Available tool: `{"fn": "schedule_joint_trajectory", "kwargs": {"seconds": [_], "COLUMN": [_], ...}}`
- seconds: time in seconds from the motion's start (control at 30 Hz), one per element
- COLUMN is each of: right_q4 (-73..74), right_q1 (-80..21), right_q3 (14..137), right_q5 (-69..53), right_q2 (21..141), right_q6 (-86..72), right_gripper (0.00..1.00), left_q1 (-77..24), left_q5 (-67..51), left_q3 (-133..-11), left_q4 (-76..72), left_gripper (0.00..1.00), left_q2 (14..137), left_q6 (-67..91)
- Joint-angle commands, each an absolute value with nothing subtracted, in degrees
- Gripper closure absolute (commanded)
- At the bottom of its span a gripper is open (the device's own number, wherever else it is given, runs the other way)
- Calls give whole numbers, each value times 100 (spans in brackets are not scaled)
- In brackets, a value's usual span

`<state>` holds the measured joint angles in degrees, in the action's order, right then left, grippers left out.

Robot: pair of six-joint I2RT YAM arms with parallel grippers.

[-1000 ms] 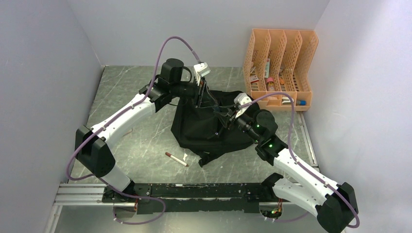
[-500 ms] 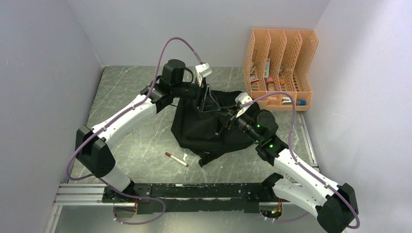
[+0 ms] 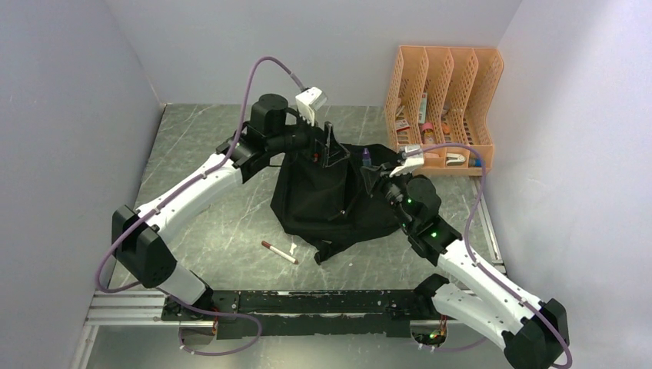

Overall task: Pack the student bag
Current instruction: Pick up the stationery from the center of the board, then place the stationery in the student bag.

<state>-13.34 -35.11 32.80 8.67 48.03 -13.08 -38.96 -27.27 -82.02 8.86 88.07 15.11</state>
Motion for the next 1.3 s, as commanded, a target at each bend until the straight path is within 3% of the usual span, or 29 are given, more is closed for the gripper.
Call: {"fn": "schedule_joint_trajectory", "kwargs": {"seconds": [0.0,0.27,0.53,0.97,1.03,1.27], "right_q4": [-584,613,1043,915,855,797], "right_q1": [-3534,-3486,-3306,-3054,-2954,-1701], "right_q3": [3570,3824,4049,3970,3928,3837], "right_q5": [2469,3719,3384,2630,2375,453], "right_q2": [4740,4833,4953,4909,4896,5155], "right_q6": [-2220,-3251,-3452,-3625,-3650,-3908], "right_gripper": [100,100,100,100,100,100], "left_q1": [-4174,-4910,-5526,-5651,-5651,-5651], "left_q5": [-1430,-16,1297,2180,2192,2140], "left_q3": [-8511,-8915,-9464,-9461,-9474,-9478], "left_q4": [1565,2482,3004,3005,2970,2959], "left_gripper": [3,7,7,20,23,48], "left_q2": [8959,9687,10450,10833,10882,10936], "left_q6": [1246,952,756,658,659,668]}}
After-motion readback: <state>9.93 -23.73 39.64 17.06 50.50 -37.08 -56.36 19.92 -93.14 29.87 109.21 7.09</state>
